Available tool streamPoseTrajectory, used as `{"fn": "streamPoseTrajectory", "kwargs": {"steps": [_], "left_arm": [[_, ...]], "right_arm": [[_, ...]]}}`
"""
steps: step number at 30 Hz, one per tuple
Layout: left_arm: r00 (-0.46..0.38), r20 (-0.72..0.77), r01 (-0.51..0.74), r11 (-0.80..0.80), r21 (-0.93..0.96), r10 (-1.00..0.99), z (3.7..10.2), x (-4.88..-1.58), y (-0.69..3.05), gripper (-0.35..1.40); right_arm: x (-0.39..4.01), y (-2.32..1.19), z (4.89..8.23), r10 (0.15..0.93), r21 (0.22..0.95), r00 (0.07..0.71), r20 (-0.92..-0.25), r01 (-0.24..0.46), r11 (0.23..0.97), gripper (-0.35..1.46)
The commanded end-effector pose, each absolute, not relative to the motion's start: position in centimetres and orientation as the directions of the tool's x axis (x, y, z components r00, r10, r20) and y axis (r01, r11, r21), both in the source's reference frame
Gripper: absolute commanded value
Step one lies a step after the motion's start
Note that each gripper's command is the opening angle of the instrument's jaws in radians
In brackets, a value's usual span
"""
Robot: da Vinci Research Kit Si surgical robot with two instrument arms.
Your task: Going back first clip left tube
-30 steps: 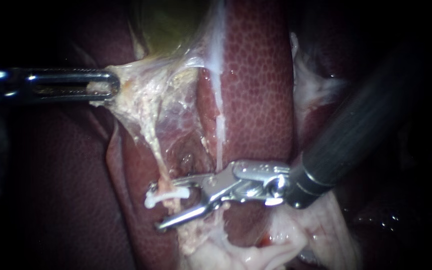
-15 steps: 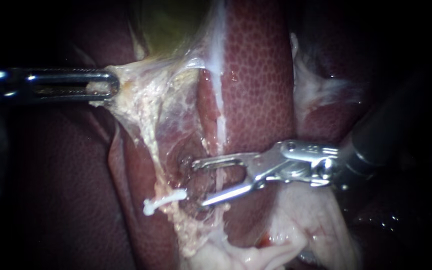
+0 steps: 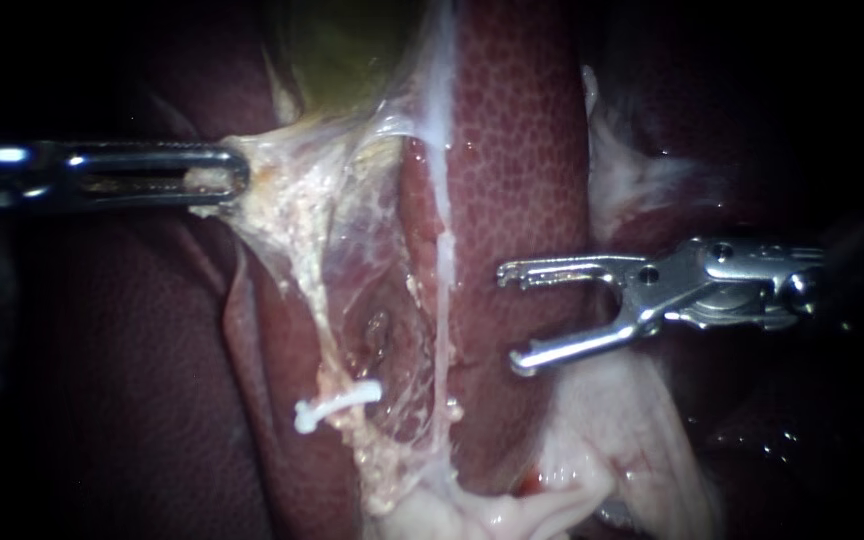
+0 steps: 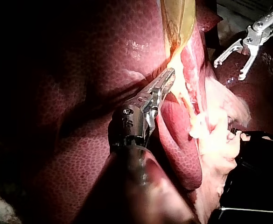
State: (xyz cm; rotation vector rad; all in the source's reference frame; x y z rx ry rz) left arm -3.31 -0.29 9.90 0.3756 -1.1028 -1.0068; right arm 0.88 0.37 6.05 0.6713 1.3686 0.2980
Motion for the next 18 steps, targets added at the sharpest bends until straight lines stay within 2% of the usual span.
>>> {"fn": "streamPoseTrajectory", "kwargs": {"steps": [1,13,18], "left_arm": [[0.097,0.561,0.484,0.531,0.695,-0.822,9.94,-3.35,-0.31,-0.35],[0.145,0.554,0.461,0.552,0.695,-0.82,10.46,-3.89,-0.37,-0.35],[0.153,0.555,0.456,0.556,0.694,-0.818,10.53,-3.98,-0.39,-0.35]], "right_arm": [[0.88,0.37,6.04,0.566,0.599,0.203,-0.799,0.183,0.78,0.6],[0.83,0.38,6.05,0.561,0.595,0.206,-0.802,0.185,0.782,0.6],[0.8,0.39,6.04,0.562,0.597,0.207,-0.801,0.185,0.781,0.6]]}}
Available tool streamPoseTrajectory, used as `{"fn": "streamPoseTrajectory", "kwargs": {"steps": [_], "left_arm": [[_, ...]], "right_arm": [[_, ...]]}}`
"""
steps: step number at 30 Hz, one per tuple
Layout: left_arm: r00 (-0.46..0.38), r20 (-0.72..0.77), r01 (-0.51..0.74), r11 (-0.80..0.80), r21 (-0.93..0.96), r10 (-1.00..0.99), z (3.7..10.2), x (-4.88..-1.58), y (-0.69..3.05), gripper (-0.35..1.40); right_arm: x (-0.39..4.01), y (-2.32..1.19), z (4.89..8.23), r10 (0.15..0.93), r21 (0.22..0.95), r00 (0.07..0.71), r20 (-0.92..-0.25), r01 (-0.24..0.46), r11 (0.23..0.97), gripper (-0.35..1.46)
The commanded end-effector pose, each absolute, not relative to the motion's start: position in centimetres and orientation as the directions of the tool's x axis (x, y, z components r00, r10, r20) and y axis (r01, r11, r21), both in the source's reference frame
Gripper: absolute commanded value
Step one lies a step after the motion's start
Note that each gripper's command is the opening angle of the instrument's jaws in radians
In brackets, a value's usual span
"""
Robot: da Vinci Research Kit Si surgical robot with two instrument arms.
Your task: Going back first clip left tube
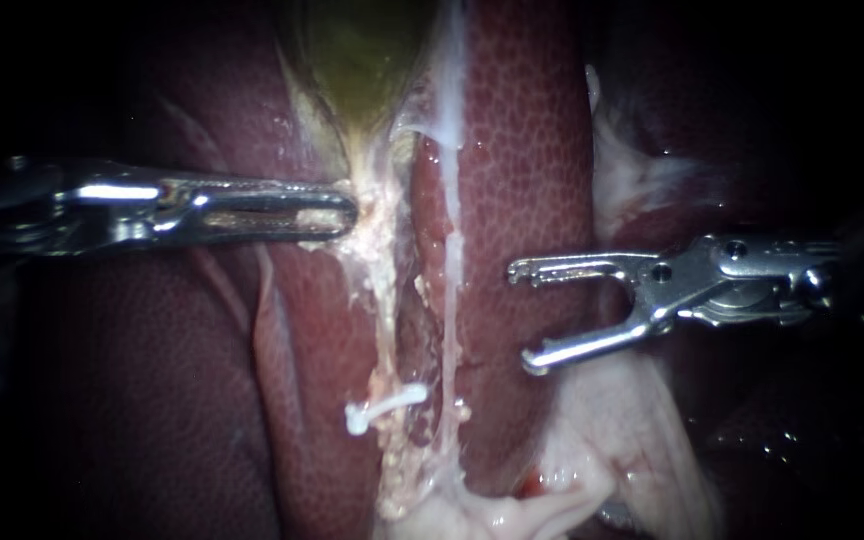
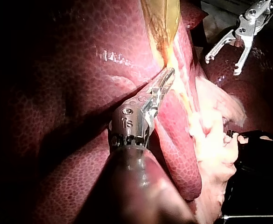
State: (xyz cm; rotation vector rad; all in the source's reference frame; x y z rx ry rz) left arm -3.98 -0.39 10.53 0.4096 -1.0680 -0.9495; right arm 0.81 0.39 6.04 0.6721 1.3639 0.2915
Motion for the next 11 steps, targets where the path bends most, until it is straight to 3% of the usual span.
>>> {"fn": "streamPoseTrajectory", "kwargs": {"steps": [1,11], "left_arm": [[0.153,0.555,0.456,0.556,0.695,-0.818,10.53,-3.97,-0.39,-0.35],[0.153,0.555,0.456,0.556,0.695,-0.818,10.53,-3.97,-0.39,-0.35]], "right_arm": [[0.8,0.39,6.04,0.562,0.597,0.207,-0.8,0.185,0.781,0.6],[0.79,0.4,6.02,0.563,0.597,0.208,-0.8,0.186,0.78,0.6]]}}
